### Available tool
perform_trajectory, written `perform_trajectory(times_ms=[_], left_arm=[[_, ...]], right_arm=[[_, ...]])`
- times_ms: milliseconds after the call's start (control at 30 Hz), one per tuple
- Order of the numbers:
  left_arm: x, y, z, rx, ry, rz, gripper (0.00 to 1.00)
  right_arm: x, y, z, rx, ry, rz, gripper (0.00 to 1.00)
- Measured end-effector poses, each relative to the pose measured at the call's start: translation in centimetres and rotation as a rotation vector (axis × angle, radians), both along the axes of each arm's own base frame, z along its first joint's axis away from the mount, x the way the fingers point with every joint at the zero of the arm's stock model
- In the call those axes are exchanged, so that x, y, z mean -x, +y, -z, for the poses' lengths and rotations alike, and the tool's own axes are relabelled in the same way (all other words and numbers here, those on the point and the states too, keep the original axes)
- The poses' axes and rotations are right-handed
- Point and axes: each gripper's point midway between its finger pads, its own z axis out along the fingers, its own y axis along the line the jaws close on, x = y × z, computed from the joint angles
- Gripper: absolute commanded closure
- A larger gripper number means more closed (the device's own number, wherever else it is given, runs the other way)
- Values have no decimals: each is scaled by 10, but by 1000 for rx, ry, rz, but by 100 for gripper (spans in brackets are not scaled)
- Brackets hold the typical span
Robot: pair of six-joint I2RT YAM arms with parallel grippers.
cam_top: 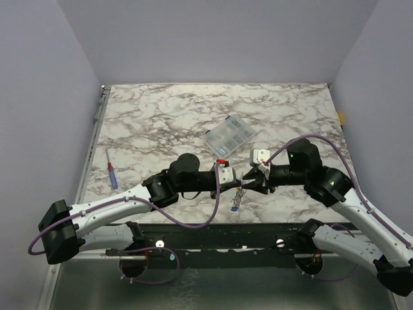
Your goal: Put the keys on the keyring
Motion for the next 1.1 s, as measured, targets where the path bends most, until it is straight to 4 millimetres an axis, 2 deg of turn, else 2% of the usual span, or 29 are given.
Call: perform_trajectory(times_ms=[600, 700, 867, 1000, 1100], left_arm=[[0, 0, 0, -2, 2, 1, 100], [0, 0, 0, -3, 2, 1, 100], [0, 0, 0, -2, 2, 1, 100], [0, 0, 0, -2, 2, 1, 100], [0, 0, 0, -3, 2, 1, 100]], right_arm=[[2, -2, -5, -13, -11, 5, 63], [2, -2, -4, -12, -7, 6, 72], [1, -1, 0, -5, 5, 12, 74], [0, -1, 2, -2, 9, 14, 80], [-1, -1, 3, 2, 12, 15, 89]])
